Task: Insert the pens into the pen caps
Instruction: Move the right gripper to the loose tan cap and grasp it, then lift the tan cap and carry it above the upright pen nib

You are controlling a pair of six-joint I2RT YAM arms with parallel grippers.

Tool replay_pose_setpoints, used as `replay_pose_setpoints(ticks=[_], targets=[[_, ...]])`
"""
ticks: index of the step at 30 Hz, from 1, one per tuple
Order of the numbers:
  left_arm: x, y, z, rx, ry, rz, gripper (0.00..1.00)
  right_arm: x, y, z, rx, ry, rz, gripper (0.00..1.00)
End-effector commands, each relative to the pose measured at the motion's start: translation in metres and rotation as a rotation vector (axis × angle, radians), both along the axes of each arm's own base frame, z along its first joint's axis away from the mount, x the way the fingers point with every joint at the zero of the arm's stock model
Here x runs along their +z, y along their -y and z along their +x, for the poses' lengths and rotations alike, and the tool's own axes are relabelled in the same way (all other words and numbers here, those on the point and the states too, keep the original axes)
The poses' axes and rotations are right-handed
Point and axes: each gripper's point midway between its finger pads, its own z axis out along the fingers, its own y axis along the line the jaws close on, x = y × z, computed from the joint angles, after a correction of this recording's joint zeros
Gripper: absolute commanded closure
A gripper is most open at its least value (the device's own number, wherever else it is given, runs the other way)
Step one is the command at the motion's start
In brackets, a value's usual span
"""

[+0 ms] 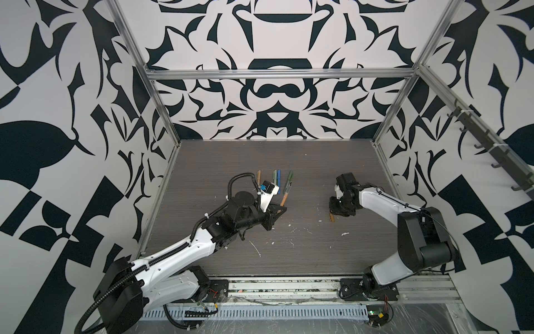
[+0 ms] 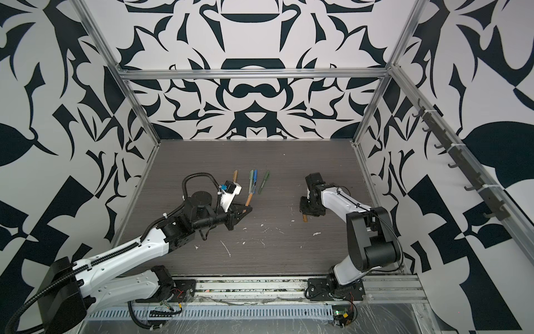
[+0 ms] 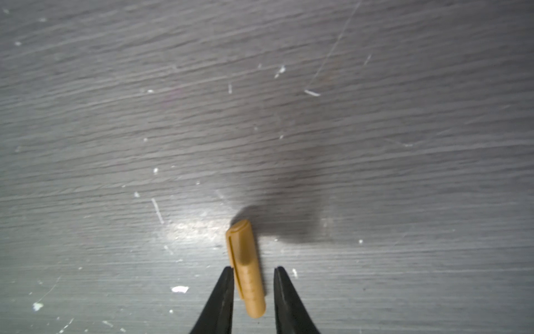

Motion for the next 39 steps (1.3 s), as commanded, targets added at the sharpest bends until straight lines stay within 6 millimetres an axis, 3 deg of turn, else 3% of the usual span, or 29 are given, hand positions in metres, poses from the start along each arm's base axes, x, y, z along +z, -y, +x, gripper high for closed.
replay_pose_setpoints(ticks=[1, 18, 23, 29, 34, 39], targets=[[0.013, 0.001, -0.005, -0.02, 0.006, -0.036, 0.98, 0.01, -0.007, 0.011, 0.034, 0.034, 0.041, 0.73], [0.007, -0.002, -0.006, -0.012, 0.007, -0.027, 0.98, -0.025, -0.01, 0.001, -0.004, -0.048, 0.074, 0.84], [0.002, -0.002, -0.004, -0.006, 0.005, -0.022, 0.98, -0.019, -0.014, 0.002, -0.025, -0.022, 0.105, 0.89], [0.005, -0.004, -0.003, 0.0, 0.052, -0.038, 0.98, 0.036, -0.028, 0.017, -0.031, 0.189, 0.225, 0.9], [0.021, -0.004, 0.0, 0.012, 0.127, -0.112, 0.98, 0.097, -0.049, 0.03, -0.005, 0.433, 0.335, 0.92], [0.028, -0.003, 0.002, 0.021, 0.155, -0.146, 0.98, 0.161, -0.078, 0.03, 0.066, 0.666, 0.424, 0.93]])
